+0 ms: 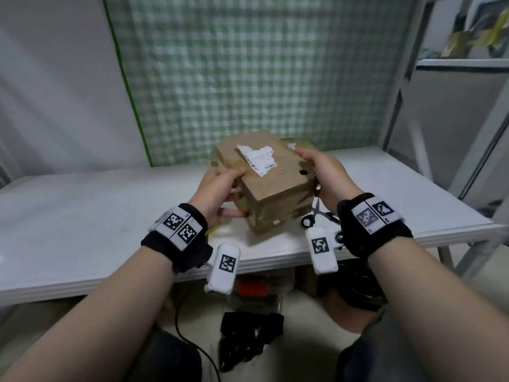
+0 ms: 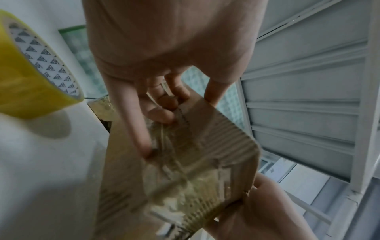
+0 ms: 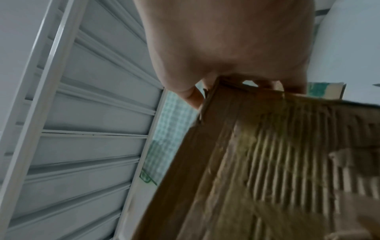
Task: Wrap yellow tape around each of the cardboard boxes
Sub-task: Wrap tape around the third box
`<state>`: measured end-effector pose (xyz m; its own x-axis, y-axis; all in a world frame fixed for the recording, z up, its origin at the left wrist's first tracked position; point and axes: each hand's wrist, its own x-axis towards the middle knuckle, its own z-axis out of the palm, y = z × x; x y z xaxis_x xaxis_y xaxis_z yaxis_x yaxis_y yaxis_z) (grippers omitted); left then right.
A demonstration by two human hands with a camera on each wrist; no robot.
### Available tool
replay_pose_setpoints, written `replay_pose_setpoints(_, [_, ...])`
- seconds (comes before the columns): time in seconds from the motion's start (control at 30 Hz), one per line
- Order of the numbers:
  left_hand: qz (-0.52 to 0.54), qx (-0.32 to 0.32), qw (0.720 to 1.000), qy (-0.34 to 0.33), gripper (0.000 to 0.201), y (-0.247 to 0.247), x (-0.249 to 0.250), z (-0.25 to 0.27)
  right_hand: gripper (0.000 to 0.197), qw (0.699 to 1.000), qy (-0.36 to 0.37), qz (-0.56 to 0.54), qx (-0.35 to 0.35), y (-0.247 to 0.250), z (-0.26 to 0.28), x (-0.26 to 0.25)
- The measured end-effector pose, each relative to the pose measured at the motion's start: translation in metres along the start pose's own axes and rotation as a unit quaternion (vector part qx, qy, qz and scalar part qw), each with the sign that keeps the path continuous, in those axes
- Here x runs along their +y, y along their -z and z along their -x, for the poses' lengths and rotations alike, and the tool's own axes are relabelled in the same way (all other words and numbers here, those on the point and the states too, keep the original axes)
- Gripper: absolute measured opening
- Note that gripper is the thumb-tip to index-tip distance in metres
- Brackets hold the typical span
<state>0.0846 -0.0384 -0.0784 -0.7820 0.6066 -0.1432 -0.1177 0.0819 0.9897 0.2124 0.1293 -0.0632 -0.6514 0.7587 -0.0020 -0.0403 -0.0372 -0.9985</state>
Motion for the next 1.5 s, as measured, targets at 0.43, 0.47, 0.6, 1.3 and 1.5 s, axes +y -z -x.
replay_pose_setpoints(0.43, [-0.010, 0.002, 0.998, 0.065, 0.037, 0.012, -0.028, -0.009, 0.028, 0.996, -0.058, -0.064, 0.007, -0.012, -0.011, 0.040])
replay_pose_setpoints(0.47, [-0.017, 0.008, 0.998, 0.060, 0.034, 0.012, -0.028, -0.011, 0.029, 0.996, -0.073, -0.059, 0.009, -0.009, -0.010, 0.041])
replay_pose_setpoints(0.6, [-0.038, 0.046, 0.996, 0.063, 0.016, 0.008, -0.023, -0.015, 0.050, 0.992, -0.124, -0.019, -0.004, 0.007, -0.008, 0.044])
replay_pose_setpoints(1.3, [-0.029, 0.082, 0.994, 0.071, 0.046, 0.008, -0.027, -0.041, 0.017, 0.993, -0.104, 0.051, -0.038, 0.008, -0.015, 0.045])
replay_pose_setpoints(1.5, [-0.071, 0.076, 0.995, 0.016, 0.021, 0.015, -0.027, -0.041, 0.024, 0.991, -0.012, 0.133, 0.010, 0.005, -0.022, 0.045])
